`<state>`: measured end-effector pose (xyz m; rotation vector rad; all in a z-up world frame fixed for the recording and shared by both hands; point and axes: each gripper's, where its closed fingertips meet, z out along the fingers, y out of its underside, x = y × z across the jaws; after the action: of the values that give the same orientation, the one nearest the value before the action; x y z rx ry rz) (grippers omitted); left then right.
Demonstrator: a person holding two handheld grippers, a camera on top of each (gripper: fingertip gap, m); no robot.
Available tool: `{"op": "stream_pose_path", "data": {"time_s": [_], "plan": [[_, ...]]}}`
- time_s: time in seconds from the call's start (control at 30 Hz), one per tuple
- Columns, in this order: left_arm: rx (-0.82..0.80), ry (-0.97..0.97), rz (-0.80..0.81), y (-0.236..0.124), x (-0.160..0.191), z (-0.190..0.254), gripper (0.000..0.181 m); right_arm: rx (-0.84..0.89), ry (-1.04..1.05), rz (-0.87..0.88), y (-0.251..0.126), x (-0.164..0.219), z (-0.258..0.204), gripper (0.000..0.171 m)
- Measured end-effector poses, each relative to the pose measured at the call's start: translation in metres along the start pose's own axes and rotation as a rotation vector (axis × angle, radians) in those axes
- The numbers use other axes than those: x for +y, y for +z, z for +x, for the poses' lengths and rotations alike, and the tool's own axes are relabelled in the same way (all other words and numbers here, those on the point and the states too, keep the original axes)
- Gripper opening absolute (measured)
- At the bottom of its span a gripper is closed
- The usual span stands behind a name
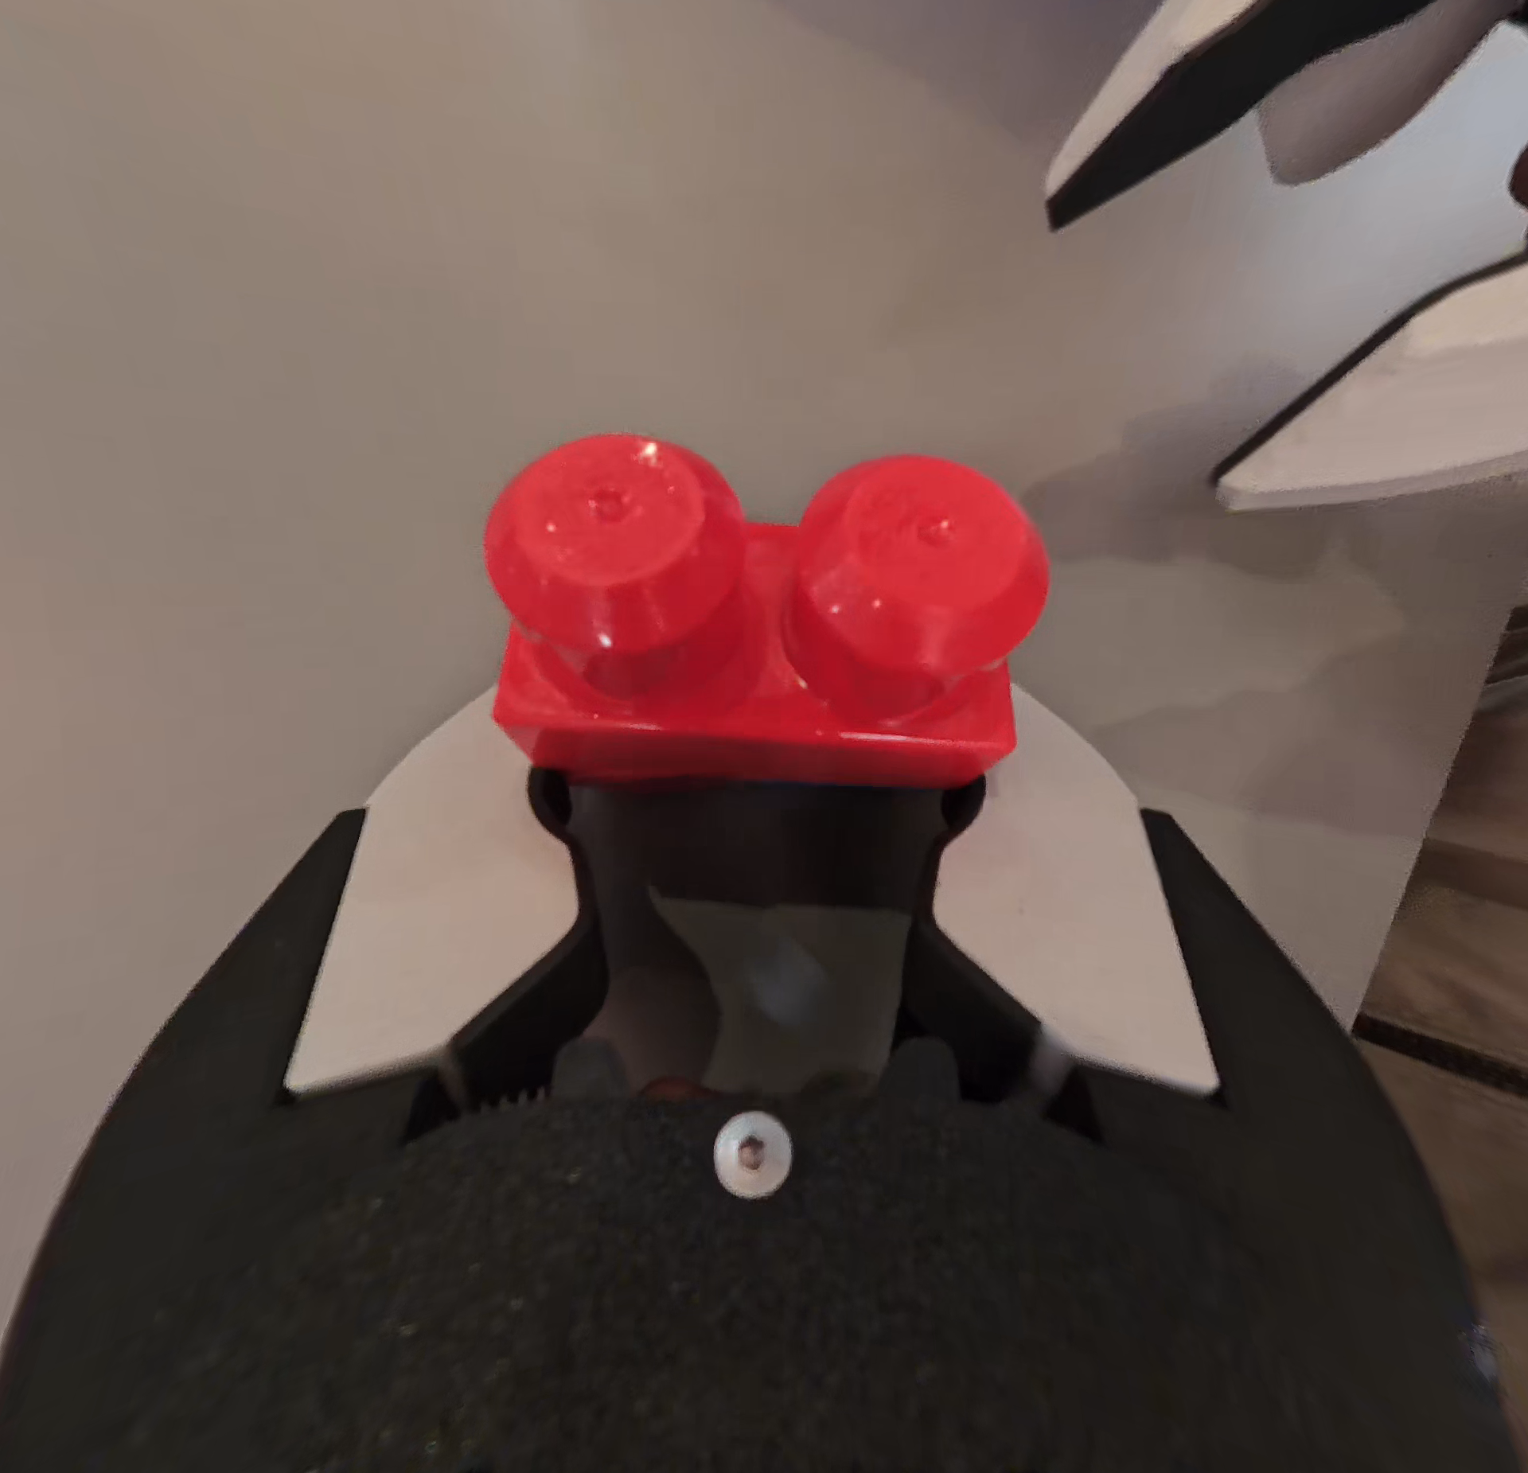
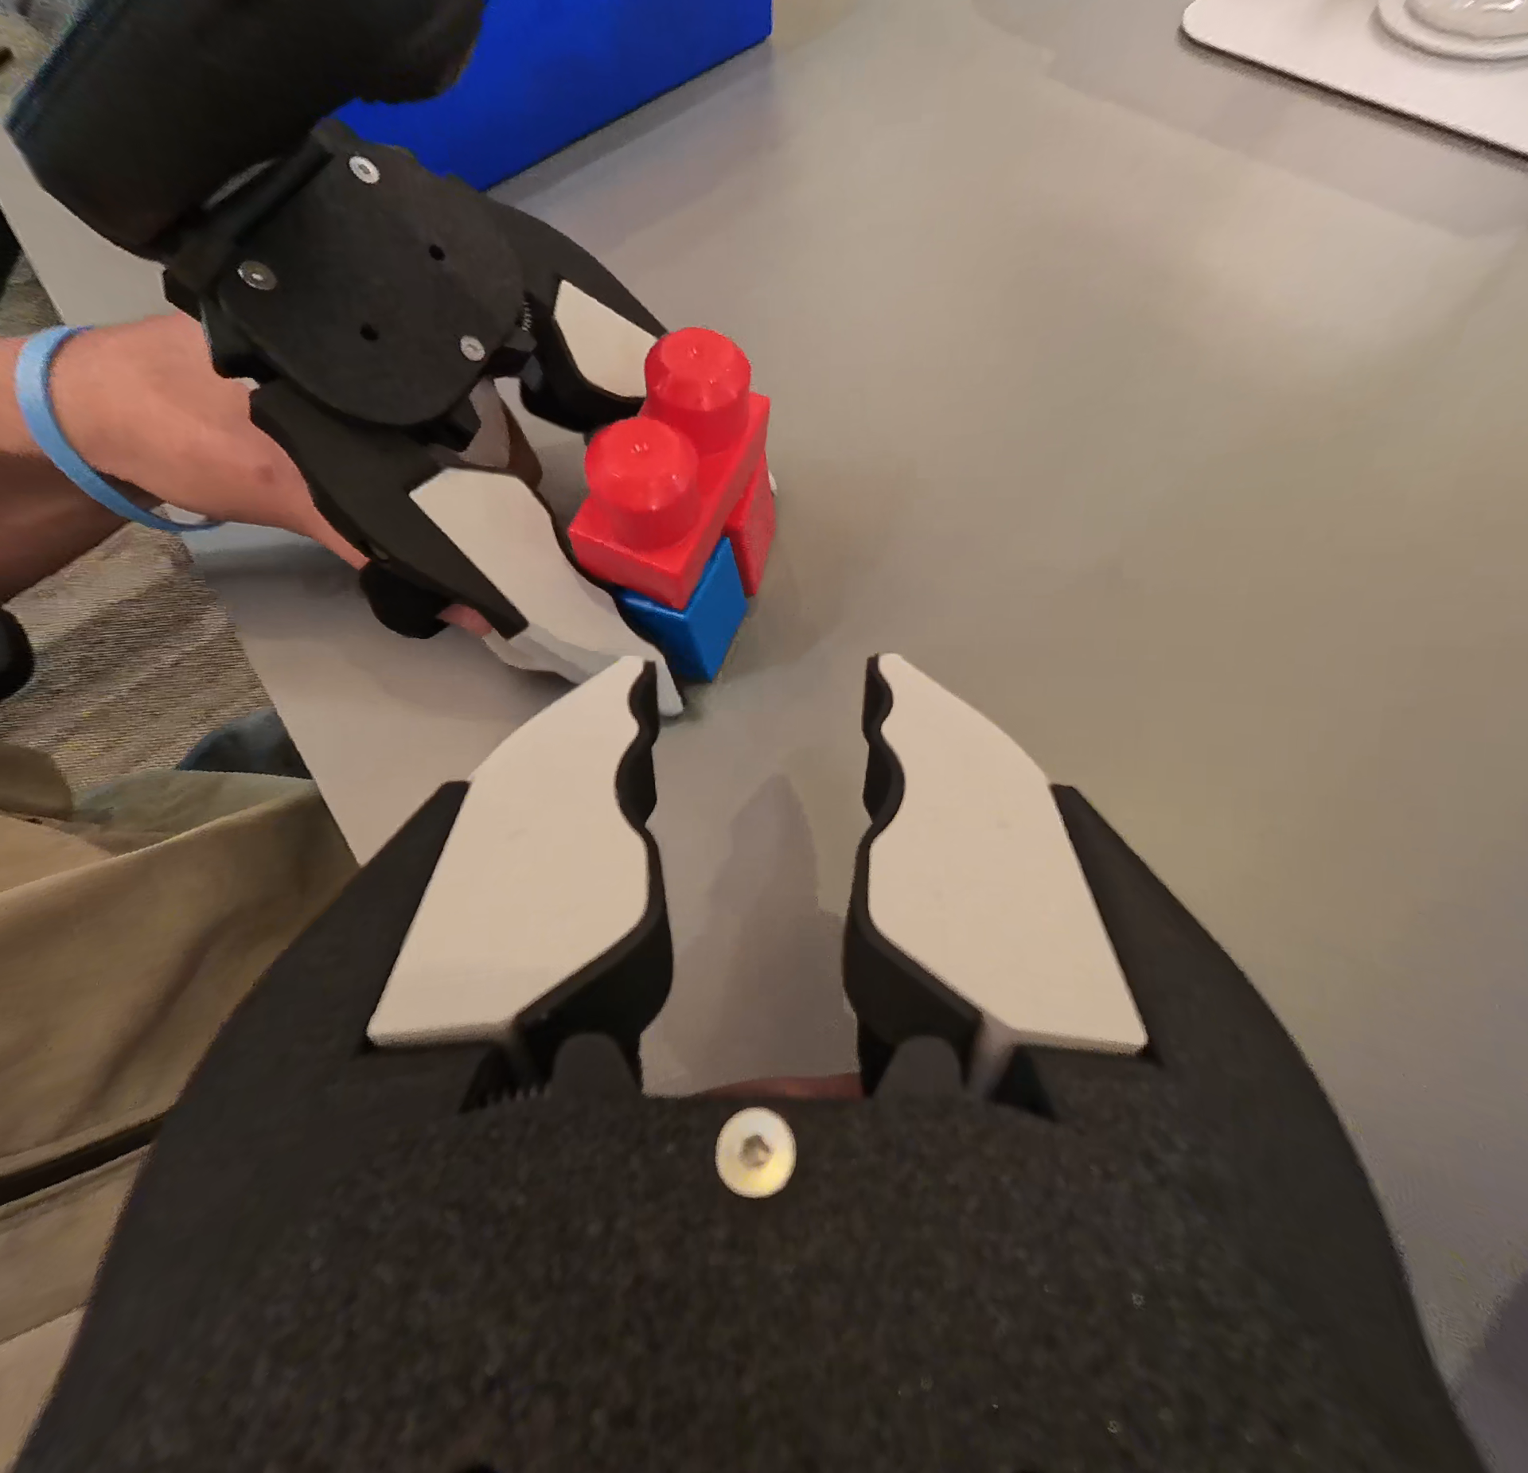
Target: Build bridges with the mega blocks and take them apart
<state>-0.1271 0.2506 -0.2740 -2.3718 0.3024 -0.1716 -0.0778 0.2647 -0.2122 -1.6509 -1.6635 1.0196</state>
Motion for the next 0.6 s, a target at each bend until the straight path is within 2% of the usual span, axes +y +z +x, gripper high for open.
{"op": "stream_pose_path", "data": {"time_s": [0.43, 0.6], "plan": [[0.025, 0.069, -0.022, 0.003, 0.001, 0.006, 0.101, -0.046, 0.002, -0.018, 0.007, 0.005, -0.009, 0.048], [0.039, 0.017, 0.085, -0.013, -0.005, 0.004, 0.097, -0.040, 0.003, -0.003, 0.010, 0.001, -0.012, 0.048]]}}
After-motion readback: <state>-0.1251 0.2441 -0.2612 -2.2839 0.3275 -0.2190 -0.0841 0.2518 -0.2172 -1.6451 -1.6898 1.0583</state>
